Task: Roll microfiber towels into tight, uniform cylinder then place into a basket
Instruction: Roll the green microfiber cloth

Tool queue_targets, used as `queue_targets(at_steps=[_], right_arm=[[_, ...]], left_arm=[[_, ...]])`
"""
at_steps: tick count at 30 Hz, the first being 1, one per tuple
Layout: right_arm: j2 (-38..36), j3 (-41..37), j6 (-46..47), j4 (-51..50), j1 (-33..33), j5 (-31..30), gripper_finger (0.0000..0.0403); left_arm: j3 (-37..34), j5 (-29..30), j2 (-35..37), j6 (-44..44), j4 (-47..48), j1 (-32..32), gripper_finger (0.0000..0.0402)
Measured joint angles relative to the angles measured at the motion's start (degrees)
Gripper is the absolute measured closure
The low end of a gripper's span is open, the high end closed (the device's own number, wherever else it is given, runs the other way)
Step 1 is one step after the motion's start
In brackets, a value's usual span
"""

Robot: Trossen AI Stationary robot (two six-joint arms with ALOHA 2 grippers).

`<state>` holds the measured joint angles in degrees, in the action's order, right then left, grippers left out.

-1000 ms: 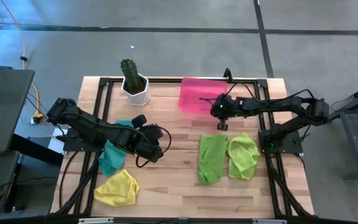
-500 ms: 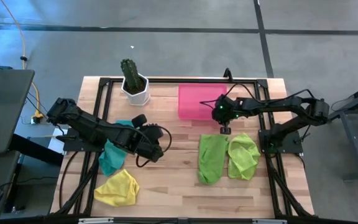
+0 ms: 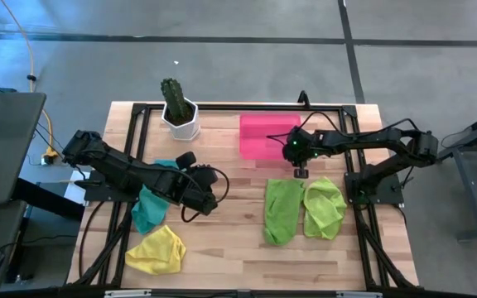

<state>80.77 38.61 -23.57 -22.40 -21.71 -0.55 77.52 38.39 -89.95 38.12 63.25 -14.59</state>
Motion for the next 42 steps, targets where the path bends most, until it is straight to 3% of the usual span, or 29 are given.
queue_targets(at_steps=[6,14,18,22,25,27,37,42], right_arm=[[-0.97,3.96,0.32,-6.48,0.0,-5.36,0.0297],[-1.83,15.85,11.82,-21.01,0.03,-4.87,0.0297],[-1.83,21.55,15.39,-28.5,0.84,0.64,0.0297],[-1.94,24.75,18.24,-30.61,4.1,12.38,0.0297],[-2.24,24.85,20.68,-30.57,8.04,21.65,0.0297],[-2.22,24.85,22.39,-32.23,11.17,23.62,0.0297],[-2.18,15.73,42.61,-29.67,26.15,22.13,0.0297],[-2.14,10.15,48.93,-19.13,32.76,14.64,0.0297]], left_arm=[[0.0,2.19,-0.02,-0.39,0.0,0.11,0.0287],[0.0,2.19,-0.04,-3.2,-0.05,1.55,0.0287],[0.0,2.23,-0.04,-4.82,-0.09,2.65,0.0287],[0.0,2.19,-0.04,-4.86,-0.09,3.56,0.0287],[0.0,1.75,-0.04,-4.89,-0.09,3.76,0.0287],[0.0,1.7,-0.04,-4.94,-0.09,3.76,0.0287],[-0.02,1.31,-0.04,-6.87,-0.81,3.67,0.0287],[-0.02,-0.14,-0.04,-6.86,-5.02,3.63,0.0287]])
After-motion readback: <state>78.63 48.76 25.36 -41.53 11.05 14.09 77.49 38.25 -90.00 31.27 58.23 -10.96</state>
